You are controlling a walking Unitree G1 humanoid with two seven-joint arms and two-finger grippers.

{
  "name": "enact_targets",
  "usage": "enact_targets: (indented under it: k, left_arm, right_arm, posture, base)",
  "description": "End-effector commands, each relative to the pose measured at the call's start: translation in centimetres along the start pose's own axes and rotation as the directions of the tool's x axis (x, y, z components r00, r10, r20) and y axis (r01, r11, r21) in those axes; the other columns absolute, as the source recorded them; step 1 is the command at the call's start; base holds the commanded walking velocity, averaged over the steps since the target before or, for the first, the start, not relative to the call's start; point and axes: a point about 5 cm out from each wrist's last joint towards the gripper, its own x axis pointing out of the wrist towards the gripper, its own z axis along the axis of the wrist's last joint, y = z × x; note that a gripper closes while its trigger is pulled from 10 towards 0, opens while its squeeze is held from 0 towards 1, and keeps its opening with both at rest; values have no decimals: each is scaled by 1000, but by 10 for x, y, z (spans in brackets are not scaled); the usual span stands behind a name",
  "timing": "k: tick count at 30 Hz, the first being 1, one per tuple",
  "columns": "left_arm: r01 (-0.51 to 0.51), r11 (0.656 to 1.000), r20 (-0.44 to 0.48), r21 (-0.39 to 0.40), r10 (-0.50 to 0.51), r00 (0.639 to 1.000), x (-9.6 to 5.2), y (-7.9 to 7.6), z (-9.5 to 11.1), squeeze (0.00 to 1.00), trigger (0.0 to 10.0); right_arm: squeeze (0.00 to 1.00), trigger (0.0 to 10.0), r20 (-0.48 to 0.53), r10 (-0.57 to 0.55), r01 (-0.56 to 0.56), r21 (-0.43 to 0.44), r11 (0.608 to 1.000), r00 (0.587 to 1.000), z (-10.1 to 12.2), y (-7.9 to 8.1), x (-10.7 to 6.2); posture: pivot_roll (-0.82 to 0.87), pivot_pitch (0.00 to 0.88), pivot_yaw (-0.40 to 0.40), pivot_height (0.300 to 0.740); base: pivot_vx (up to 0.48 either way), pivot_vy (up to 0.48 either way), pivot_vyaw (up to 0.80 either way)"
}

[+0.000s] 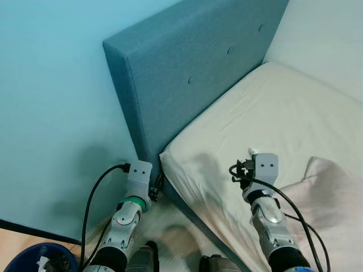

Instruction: Clean up the room

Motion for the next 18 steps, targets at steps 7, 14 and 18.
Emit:
enact_targets:
  k: [7,14,18]
  left_arm:
    - [16,1000,-10,19,-15,1000,-4,-3,-5,0,10000]
    - [18,1000,-11,22,-18,1000,-5,-3,-6,0,10000]
    - [25,999,-13,25,-25,1000,-5,-4,-6,0,10000]
  right_arm:
    - [0,10000,-33,-27,27,10,1000,999,-4,-8,-1]
    - [0,10000,-37,-27,27,7,1000,999,-5,-8,0]
    - [0,10000,-37,-32,32,5,999,999,-4,-8,0]
  posture:
    - [24,133,55,645]
    - [28,138,58,615]
    - [27,142,60,615]
  base:
    - [0,0,0]
    - [0,0,0]
    - [0,0,0]
